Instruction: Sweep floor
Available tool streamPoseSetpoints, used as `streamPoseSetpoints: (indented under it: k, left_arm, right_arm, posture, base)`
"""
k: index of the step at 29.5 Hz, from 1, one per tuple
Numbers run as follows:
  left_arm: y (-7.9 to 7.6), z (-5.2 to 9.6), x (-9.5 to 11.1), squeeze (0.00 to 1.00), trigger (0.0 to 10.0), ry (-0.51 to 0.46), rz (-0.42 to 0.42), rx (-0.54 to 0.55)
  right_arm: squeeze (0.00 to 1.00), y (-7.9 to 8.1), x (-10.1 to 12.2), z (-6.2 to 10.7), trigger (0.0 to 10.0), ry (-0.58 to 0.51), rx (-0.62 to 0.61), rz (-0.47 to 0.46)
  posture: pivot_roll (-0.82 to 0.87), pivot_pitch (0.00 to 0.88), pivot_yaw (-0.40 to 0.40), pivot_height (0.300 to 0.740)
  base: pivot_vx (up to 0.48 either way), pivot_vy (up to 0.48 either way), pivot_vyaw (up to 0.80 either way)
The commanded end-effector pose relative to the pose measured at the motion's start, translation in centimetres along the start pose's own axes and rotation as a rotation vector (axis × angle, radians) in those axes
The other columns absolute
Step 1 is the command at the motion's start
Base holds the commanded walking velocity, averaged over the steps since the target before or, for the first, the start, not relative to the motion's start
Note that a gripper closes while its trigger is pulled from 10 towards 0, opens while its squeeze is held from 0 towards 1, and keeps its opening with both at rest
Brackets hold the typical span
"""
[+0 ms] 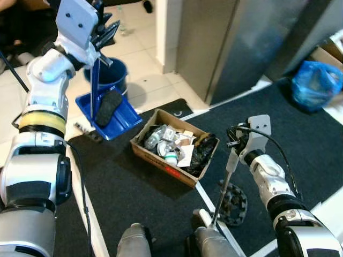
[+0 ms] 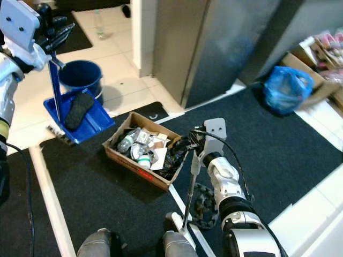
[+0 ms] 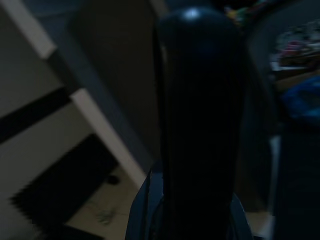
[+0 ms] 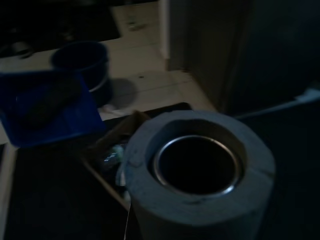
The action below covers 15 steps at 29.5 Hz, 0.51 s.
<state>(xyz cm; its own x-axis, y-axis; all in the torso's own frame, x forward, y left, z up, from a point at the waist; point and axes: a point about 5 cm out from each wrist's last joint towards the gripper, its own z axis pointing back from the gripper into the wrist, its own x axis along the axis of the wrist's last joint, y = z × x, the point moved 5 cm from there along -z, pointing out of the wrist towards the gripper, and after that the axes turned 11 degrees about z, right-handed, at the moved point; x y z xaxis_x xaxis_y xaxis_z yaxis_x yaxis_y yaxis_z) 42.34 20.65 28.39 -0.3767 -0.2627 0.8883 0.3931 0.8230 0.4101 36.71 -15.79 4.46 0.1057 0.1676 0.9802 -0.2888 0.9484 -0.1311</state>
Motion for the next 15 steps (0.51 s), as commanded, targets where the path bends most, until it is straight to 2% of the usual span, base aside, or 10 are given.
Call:
streamPoseSetpoints:
  k: [1,3,11,15]
  left_arm:
    - [-0.72,-1.54,3.53,0.0,10.0,-0.127,-0.085,-0.032]
    - [-0.74,-1.6,3.52,0.0,10.0,-0.127,-0.088,-0.033]
    - [-0.46,-1.76,3.52,0.0,10.0,-0.12,-0.106,-0.029]
    - [-1.24,-2.02,2.64,0.0,10.0,-0.081,-0.099,-0.078]
  right_arm:
    - [0.0,-0.56,-0.63,0.39,10.0,0.023,-0.018,0.004]
    - [0.0,-0.59,-0.6,0.42,10.0,0.019,-0.023,-0.005]
    - [0.0,-0.74,-0.56,0.6,10.0,0.006,-0.034,-0.008]
    - [0.0,-0.86,-0.78,0.59,10.0,0.024,-0.043,-0.002]
  posture:
    - [0.07,0.0,-0.037,0.74]
    - [0.07,0.0,-0.035,0.74]
    - [0.06,0.0,-0.026,0.74]
    - [0.06,0.0,-0.024,0.74]
  base:
    - [0.0,0.0,-0.8]
    - [0.0,0.0,-0.66]
    - [0.0,0.0,0.0]
    - [0.0,0.0,0.0]
